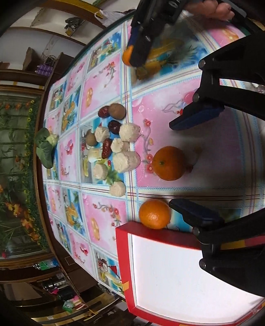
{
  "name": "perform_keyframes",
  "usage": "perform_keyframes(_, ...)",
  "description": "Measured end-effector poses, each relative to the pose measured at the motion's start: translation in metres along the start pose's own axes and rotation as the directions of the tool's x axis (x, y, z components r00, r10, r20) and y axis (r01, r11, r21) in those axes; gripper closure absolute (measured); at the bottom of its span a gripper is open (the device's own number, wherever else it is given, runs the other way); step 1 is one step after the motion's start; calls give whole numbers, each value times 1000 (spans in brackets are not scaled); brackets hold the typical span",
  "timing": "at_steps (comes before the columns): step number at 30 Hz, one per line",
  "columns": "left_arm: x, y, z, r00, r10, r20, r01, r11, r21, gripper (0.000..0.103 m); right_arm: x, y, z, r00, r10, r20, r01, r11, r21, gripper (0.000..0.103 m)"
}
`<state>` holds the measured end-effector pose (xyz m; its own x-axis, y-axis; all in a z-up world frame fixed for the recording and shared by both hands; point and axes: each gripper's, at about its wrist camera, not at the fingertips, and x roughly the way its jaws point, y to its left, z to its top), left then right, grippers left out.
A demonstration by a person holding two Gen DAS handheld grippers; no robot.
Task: Organize fruits
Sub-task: 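Grasp a mandarin orange with the right tool while the left tool grasps another orange, then carry both oranges over the white tray and open both tools to drop them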
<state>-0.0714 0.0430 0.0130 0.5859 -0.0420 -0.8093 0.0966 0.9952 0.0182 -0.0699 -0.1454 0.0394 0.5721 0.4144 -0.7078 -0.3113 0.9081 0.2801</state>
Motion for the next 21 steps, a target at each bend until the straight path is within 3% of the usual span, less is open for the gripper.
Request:
perform_keyframes(4,2,2,-1,1000,-26,0,26,1000,-12,50,0,-4,2,1000,-8,5,8,1000,19,69)
perform_keyframes(6,0,4,0,1000,-31,6,31,999,-16,69,1,-4,2,1000,-10,7,10,1000,16,69)
perform_keyframes(13,-16,11,-7,998,-55,43,58,997,-57,70,0,-3,1,999,-34,25,34,999,2,69)
perform_keyframes(17,-57,22,-19,989,-63,131,75,994,-84,70,0,2,0,997,-53,48,54,998,-27,69)
perform_keyframes(21,-93,46,-35,979,-16,203,40,992,-116,70,5,18,-2,998,-44,45,47,996,-80,69)
